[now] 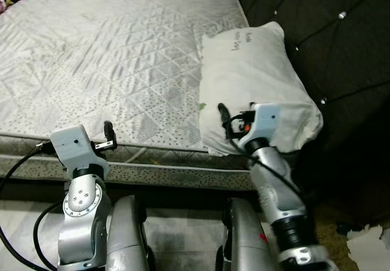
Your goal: Clean up the room
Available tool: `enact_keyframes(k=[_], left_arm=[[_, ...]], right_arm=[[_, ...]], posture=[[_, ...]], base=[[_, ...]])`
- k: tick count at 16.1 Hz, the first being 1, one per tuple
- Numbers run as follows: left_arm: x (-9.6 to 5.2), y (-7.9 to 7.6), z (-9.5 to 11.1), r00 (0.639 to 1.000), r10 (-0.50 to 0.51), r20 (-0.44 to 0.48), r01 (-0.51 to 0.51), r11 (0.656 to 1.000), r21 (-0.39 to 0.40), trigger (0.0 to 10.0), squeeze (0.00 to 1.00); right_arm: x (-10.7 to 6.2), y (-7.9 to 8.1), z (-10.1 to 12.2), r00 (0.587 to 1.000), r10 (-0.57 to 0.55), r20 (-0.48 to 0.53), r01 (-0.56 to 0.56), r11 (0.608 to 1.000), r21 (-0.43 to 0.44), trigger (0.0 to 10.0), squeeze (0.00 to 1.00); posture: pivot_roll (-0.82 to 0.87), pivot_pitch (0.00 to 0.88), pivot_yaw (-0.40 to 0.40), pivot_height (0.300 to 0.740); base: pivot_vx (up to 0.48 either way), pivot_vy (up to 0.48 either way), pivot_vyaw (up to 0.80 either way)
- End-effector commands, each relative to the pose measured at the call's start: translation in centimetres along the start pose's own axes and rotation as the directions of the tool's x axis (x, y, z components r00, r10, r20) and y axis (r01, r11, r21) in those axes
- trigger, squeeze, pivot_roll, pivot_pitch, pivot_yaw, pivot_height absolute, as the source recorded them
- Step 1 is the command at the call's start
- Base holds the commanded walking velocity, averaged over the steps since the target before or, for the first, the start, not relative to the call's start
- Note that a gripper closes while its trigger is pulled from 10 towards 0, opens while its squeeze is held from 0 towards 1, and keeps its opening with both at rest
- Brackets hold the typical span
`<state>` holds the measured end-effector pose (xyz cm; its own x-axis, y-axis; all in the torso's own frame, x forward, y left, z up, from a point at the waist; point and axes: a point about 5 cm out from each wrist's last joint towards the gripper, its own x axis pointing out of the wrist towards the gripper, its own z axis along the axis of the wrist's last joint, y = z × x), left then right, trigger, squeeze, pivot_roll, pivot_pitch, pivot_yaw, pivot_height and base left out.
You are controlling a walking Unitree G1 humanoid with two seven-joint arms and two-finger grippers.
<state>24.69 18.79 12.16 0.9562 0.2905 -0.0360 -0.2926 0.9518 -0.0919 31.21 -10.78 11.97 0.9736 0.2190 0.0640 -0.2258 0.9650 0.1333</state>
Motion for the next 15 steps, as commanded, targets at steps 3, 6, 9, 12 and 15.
enact_keyframes(k=[3,6,9,12,15], left_arm=[[0.8,-1.0,-0.6,0.998,-0.049,-0.024,0.050,0.999,0.019,10.0,0.00],[0.7,-0.9,-0.9,0.998,-0.056,-0.033,0.057,0.998,0.025,10.0,0.00],[0.5,-1.0,-0.8,0.997,-0.068,-0.028,0.068,0.998,0.003,10.0,0.00],[0.2,-1.0,-0.2,0.996,-0.085,0.002,0.085,0.996,0.036,10.0,0.00],[0.1,-1.1,-0.2,0.992,-0.124,0.010,0.122,0.986,0.118,10.0,0.00]], right_arm=[[0.8,0.9,0.6,1.000,0.028,0.009,-0.029,0.997,0.065,10.0,1.00],[0.5,1.5,1.3,0.994,0.096,0.043,-0.097,0.995,0.024,10.0,0.00],[0.6,1.4,1.3,0.994,0.100,0.043,-0.102,0.994,0.049,10.0,0.00],[0.9,1.9,1.2,0.992,0.123,0.034,-0.125,0.991,0.053,10.0,0.00],[1.3,1.7,1.5,0.993,0.112,0.040,-0.114,0.992,0.052,10.0,0.00]], posture=[[-0.04,0.000,-0.022,0.546],[-0.04,0.000,-0.026,0.550],[-0.02,0.000,-0.043,0.584],[0.00,0.000,-0.054,0.629],[0.00,0.000,-0.045,0.669]], base=[[0.000,0.000,0.00],[0.000,0.000,0.00],[0.000,0.000,0.00],[0.000,0.000,0.00],[0.000,0.000,0.00]])
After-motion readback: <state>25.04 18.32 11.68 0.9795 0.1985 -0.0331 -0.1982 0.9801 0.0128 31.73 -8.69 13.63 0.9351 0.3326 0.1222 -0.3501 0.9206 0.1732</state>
